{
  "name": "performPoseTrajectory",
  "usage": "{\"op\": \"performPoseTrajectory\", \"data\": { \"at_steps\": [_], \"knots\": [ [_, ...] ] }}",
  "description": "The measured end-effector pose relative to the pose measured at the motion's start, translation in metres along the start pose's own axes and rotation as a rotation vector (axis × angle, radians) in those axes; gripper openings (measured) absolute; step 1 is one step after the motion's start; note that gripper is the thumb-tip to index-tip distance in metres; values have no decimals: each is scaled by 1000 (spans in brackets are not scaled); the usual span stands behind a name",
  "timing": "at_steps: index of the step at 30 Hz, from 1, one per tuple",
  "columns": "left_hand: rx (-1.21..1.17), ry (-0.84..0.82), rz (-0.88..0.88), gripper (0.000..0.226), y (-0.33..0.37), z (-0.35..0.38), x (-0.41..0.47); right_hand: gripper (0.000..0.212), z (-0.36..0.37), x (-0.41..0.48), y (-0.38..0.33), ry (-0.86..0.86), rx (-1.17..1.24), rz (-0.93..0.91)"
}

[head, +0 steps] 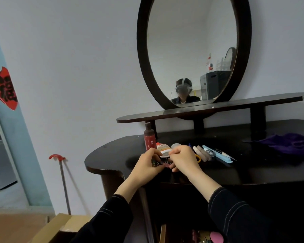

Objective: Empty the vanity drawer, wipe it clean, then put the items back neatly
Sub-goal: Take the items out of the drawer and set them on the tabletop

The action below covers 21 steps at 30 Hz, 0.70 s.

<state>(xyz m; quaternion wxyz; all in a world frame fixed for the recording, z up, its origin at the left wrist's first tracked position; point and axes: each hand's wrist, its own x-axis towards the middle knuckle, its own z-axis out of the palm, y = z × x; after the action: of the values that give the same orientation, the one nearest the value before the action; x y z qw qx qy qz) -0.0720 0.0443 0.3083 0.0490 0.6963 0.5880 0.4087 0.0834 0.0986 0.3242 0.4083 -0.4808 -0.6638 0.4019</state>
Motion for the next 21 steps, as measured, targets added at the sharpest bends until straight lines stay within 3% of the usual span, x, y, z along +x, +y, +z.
{"op": "performPoseTrajectory", "data": {
  "at_steps": [7,13,18,21],
  "knots": [
    [-173,-13,-78,41,8,-9,-10,20,-6,-4,-3,-64,42,10],
    [-330,144,-161,40,4,-16,-20,26,-9,-14,0,-53,44,-26],
    [-209,143,-151,33,2,-19,-19,29,-12,-14,-5,-106,14,0],
    [-163,114,-135,29,3,-19,-18,15,-12,-16,0,-111,7,-67]
  ]
}}
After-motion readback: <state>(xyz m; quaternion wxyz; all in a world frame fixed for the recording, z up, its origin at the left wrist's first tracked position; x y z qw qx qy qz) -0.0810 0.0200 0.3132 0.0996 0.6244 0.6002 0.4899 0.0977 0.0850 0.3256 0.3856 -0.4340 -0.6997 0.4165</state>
